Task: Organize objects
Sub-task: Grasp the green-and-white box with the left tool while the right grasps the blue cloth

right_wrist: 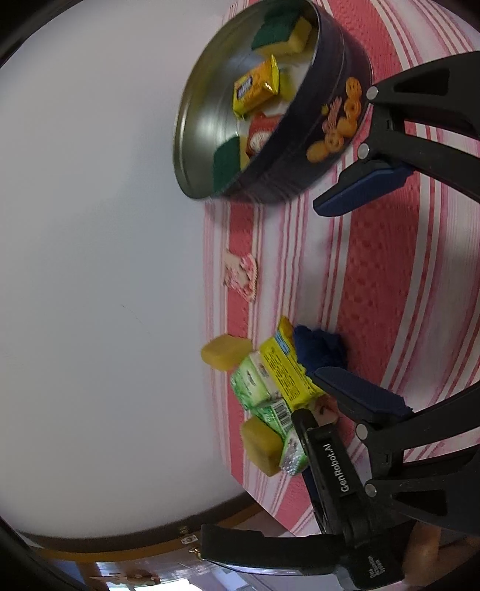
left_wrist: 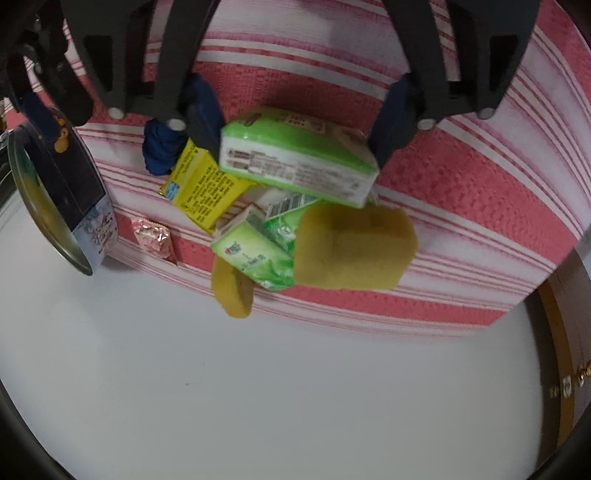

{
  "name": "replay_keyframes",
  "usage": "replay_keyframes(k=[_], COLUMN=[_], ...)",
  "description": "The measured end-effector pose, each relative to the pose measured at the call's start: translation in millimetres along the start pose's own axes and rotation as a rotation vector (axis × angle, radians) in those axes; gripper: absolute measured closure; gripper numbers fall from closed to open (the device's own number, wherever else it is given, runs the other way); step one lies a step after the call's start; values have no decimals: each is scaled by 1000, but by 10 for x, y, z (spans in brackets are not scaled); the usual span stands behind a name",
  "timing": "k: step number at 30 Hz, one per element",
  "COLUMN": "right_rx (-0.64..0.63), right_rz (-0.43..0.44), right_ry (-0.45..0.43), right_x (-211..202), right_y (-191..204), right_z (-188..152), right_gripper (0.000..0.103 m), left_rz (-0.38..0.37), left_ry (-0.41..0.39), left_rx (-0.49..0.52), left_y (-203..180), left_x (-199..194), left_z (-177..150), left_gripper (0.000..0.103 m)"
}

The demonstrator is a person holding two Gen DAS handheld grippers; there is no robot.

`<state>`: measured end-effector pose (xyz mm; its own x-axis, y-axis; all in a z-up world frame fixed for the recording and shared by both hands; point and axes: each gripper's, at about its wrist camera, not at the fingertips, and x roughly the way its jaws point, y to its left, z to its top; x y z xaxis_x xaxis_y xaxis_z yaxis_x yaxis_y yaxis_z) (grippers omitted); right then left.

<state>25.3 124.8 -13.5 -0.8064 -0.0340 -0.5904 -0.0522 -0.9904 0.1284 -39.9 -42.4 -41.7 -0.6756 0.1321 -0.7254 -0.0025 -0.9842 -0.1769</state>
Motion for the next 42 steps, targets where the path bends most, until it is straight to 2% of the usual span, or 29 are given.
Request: replay_keyframes(k=[4,8,12,19,21,23,26,31,35,39,42], right_rx=[-1,-31,-57,-66,-66,-69,-76,-29,7,14,23], right_rz=[23,44,68,74,84,98,111,156,202,199,190], right_ry=[32,70,116,216,244,239,237,223,168,101,59], right_x=[90,183,330,665,733,737,705,622,467,290,210], right_y=[69,175,303,432,441,446,398,243,130,40,13], right_z=[8,6,26,78,77,79,73,69,118,118,149], right_gripper=[18,18,18,18,26,44,57,59,59,59,59], left_rz=[-21,6,27,72,80,80,79,72,66,41,15], left_ry=[-2,-46,-114,-160,-162,-158,-151,-149,-154,-164,-202], left_rx=[11,24,-15,-85,-83,-81,-80,-99,-102,-108,-104], left_y=[9,58,195,394,399,403,404,454,449,437,399], left_x=[-25,-152,-310,-335,-335,-323,-301,-297,-298,-320,-384], left_z=[-3,0,28,83,84,80,76,73,66,59,60], left_gripper=[34,34,34,34,34,34,34,34,34,34,34])
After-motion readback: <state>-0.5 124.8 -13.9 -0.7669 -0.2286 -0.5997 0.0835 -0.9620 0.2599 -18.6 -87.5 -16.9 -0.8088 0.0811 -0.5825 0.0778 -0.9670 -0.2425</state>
